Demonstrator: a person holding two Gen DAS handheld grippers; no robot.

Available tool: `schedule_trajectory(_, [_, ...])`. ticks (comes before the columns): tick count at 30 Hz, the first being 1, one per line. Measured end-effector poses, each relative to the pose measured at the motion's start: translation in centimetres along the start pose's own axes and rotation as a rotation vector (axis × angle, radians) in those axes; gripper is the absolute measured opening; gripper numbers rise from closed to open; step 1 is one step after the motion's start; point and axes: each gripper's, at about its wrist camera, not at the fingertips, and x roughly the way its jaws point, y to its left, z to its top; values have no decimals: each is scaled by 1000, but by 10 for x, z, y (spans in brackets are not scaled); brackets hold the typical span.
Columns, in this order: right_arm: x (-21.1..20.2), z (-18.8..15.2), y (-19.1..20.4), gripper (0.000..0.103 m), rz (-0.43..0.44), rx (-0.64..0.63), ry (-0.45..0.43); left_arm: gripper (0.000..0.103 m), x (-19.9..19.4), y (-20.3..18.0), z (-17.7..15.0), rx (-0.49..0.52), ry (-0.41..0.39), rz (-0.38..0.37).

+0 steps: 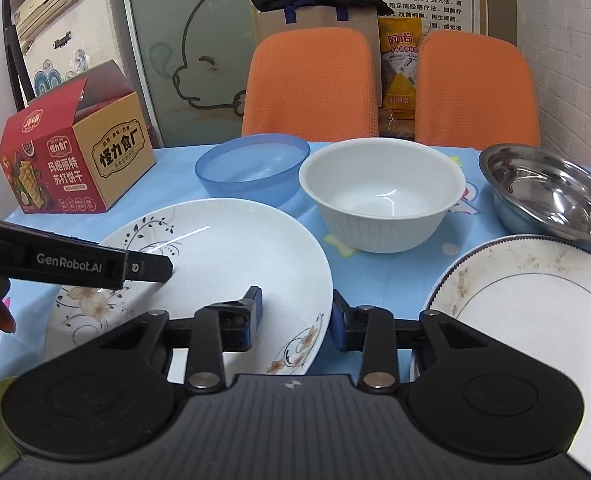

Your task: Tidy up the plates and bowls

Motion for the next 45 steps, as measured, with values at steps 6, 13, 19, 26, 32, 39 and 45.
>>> schedule_trajectory(6, [-14, -4, 3, 62, 24, 52, -25, 38, -19, 0, 4, 4, -13, 4])
schedule_trajectory(13, [-27, 11, 10, 62, 25, 40, -60, 38, -39, 2, 9, 4, -50, 8])
schedule_trajectory(19, [-39, 2, 16, 62, 50, 52, -56, 38, -61, 3, -11, 12, -46, 32])
schedule_trajectory(26, [-66, -30, 33, 63, 84, 67, -36, 37, -89, 5, -50, 2, -33, 42])
schedule_trajectory(32, [-85, -52, 42, 65, 88, 70, -39, 37, -105, 3, -85, -32, -15, 27])
schedule_trajectory(39, [-107, -76, 49, 66, 109, 50, -11, 37, -129, 2, -115, -37, -23, 39])
schedule_trajectory(45, [-119, -94, 61, 67, 117, 5, -7, 37, -134, 9, -132, -53, -11, 29])
